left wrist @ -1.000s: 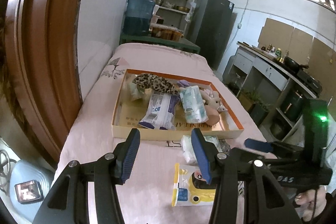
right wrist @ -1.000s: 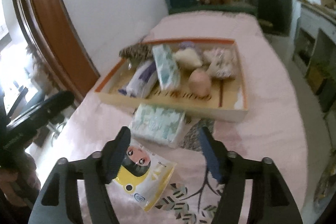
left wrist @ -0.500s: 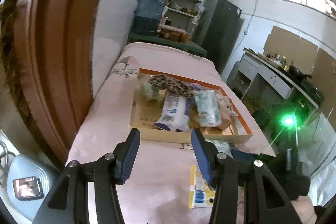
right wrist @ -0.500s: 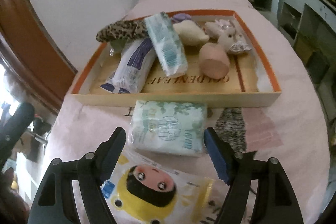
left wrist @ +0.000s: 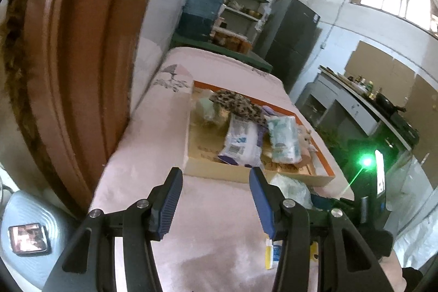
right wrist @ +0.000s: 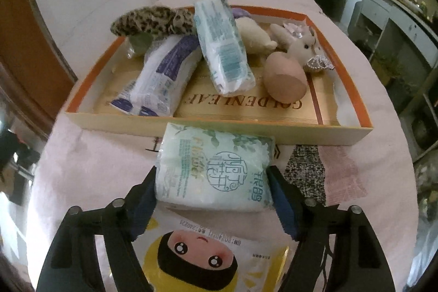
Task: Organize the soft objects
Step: 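Grasp the yellow cartoon-face packet with the left gripper while the right gripper grasps the white Flower tissue pack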
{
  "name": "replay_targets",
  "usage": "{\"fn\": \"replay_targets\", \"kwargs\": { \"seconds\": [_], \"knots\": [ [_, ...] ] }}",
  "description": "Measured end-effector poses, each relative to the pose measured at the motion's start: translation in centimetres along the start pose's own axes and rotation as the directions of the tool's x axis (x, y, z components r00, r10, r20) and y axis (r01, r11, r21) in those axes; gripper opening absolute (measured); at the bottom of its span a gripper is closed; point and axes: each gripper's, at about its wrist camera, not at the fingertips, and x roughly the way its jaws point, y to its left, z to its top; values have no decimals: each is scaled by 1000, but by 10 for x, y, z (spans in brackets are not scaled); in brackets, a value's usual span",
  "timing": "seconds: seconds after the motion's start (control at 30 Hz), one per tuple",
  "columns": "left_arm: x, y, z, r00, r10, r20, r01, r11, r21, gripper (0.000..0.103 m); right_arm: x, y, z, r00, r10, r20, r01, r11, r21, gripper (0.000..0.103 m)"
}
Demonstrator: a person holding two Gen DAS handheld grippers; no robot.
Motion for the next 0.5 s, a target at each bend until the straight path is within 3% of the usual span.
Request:
{"fn": "replay_targets", "kwargs": {
  "seconds": [0.2, 0.37, 0.47, 0.5],
  "knots": [
    [7, -17, -8, 997, -76, -33, 78, 995, 59, 51, -18, -12, 0, 998, 51, 46, -52, 998, 21, 75],
    [7, -40, -24, 992, -109, -69, 117, 986, 122, 51, -42, -28, -5, 994, 28, 107, -30, 999, 18, 75],
    [4, -61, -39, 989, -121, -90, 140, 957, 256, 51, -55, -38, -10, 991, 2, 137, -4, 1000, 13, 75],
    [1, -71, -46, 989, -112, -101, 140, 929, 342, 51, -60, -41, -12, 989, -9, 147, 7, 1000, 10, 75]
  ]
}}
